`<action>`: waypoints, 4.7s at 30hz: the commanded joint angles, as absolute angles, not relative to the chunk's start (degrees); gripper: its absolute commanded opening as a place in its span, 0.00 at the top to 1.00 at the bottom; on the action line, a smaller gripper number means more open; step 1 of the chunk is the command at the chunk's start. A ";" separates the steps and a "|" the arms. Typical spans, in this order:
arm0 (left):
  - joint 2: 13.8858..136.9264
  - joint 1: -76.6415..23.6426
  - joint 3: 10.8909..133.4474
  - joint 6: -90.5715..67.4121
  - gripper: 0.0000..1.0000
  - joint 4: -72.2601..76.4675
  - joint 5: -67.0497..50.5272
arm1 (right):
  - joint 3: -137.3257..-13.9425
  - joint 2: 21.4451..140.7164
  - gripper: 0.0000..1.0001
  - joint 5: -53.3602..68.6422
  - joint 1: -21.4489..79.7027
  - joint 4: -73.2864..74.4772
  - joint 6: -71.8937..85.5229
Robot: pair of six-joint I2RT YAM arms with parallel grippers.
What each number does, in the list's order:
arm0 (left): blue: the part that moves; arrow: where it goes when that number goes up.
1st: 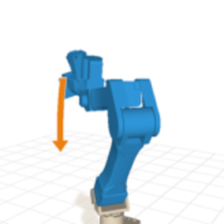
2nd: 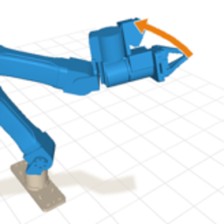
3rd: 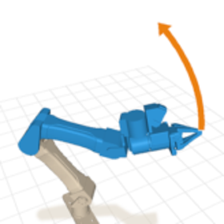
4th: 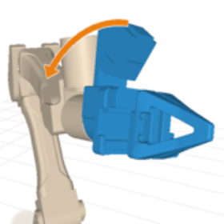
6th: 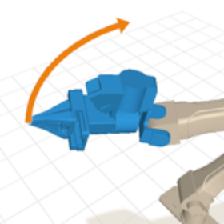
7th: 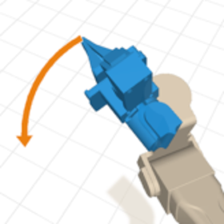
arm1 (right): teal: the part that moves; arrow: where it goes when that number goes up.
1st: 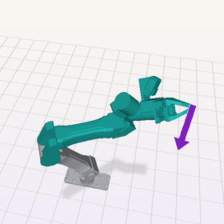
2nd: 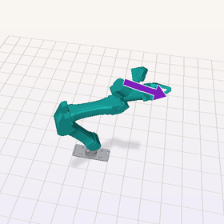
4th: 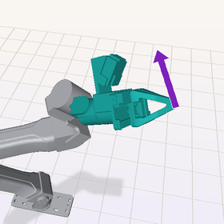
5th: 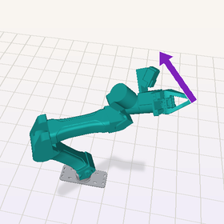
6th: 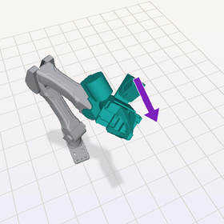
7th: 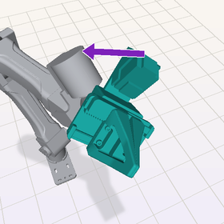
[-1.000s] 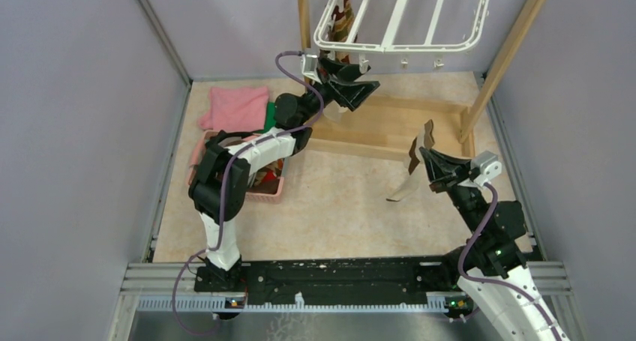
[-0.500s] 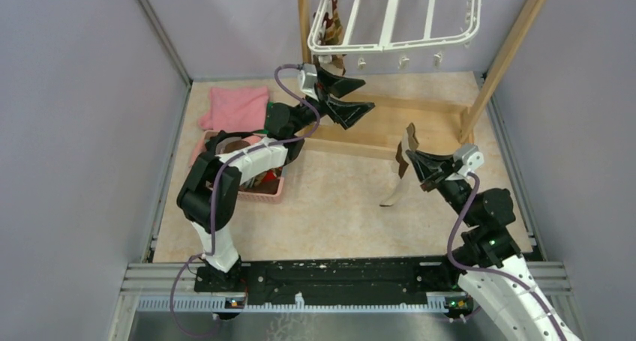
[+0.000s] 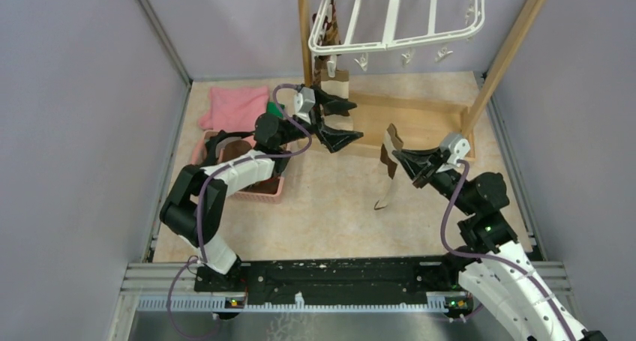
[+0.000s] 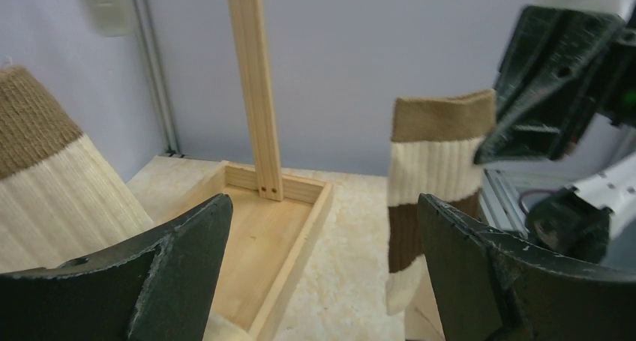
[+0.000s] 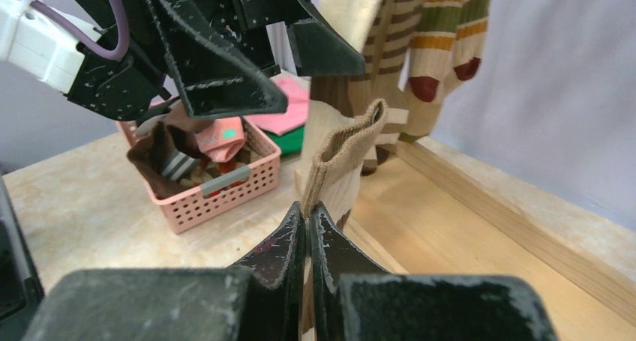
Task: Clip the socks to the hanger
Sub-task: Clamp the sock onto the hanger.
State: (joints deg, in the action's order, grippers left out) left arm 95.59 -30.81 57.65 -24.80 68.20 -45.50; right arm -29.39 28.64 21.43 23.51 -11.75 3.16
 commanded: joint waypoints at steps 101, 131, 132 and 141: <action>89.33 -32.46 46.25 -51.11 1.00 102.73 -61.48 | -38.25 49.35 1.00 48.81 25.17 -28.97 9.46; 66.02 -32.43 38.17 -1.95 1.00 50.30 -67.98 | -52.46 72.01 0.18 26.54 23.64 -59.79 5.00; 64.84 -32.93 38.82 3.46 1.00 44.73 -67.15 | -53.04 72.71 0.18 26.54 23.61 -60.18 5.21; 59.01 -35.57 38.17 17.50 1.00 32.61 -62.36 | -57.92 78.16 0.18 26.71 23.62 -62.34 7.64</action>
State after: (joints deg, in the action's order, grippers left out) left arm 61.12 -34.83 37.50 7.77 38.15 -63.20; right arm -53.47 76.03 26.61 23.83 -57.65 5.15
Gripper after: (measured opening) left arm 0.014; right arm 0.825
